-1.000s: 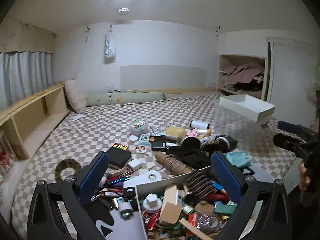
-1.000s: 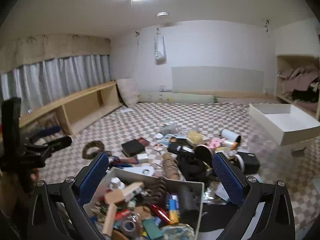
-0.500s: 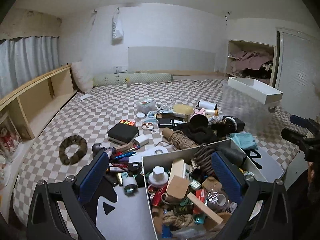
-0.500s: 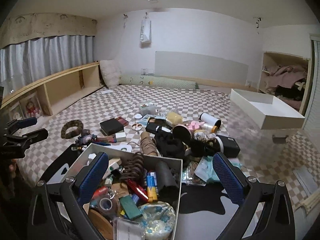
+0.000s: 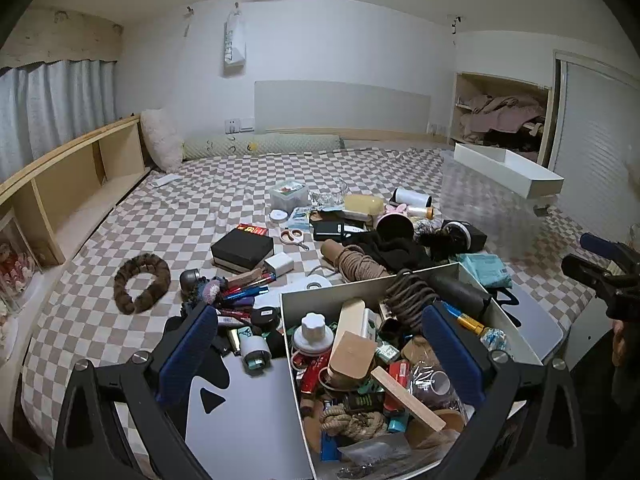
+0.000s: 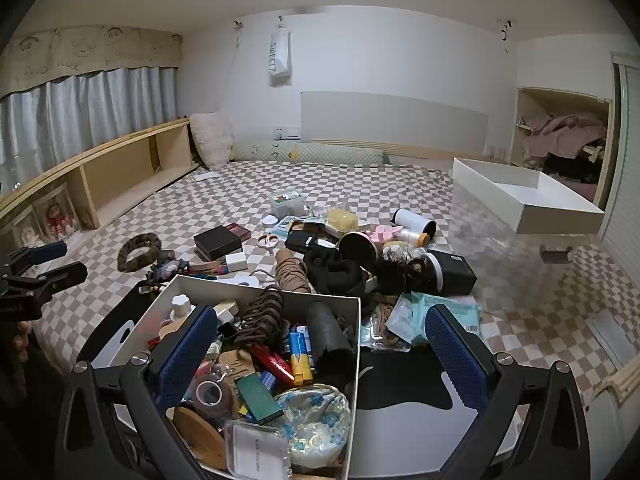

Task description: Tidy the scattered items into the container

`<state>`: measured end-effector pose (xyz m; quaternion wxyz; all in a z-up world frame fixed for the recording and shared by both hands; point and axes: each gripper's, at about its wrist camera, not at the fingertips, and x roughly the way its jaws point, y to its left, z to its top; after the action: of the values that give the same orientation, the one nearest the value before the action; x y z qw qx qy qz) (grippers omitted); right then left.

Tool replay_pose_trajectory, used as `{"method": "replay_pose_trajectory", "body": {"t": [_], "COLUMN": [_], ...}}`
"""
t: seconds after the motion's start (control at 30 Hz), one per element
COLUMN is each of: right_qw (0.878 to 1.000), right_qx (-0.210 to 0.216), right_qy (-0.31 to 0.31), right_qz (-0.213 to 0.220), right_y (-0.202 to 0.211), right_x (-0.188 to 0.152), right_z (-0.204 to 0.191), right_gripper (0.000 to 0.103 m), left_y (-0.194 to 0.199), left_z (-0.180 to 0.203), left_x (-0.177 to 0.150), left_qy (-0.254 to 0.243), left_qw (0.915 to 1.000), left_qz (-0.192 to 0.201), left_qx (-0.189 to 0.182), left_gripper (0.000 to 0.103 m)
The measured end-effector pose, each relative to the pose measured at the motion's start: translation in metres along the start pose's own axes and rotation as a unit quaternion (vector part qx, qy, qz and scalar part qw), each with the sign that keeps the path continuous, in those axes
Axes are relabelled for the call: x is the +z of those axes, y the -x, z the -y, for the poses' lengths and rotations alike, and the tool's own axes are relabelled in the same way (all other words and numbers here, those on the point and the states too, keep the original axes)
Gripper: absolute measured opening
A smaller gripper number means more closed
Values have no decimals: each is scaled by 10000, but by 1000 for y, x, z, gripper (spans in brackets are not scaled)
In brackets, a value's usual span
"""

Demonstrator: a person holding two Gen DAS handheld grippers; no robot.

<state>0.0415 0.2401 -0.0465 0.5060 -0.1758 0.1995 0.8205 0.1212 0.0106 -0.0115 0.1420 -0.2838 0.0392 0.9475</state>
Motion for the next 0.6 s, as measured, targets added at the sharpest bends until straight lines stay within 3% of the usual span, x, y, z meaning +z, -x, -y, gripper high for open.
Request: {"method": "replay_pose_trajectory", "body": {"t": [0.6], "right_qw": [9999], "right_qx": [-5], "right_qy": [120], "right_qz": [-13], "right_y": [-1], "right_x": [0], "right_z": [-4], "right_gripper": [103], "left_y": [1], "left_z": [0], "left_x": [-1], "left_qy": [6], "left_qw": [9993], "left_qz": [81], "left_qx": [367], "left_gripper": [103]}}
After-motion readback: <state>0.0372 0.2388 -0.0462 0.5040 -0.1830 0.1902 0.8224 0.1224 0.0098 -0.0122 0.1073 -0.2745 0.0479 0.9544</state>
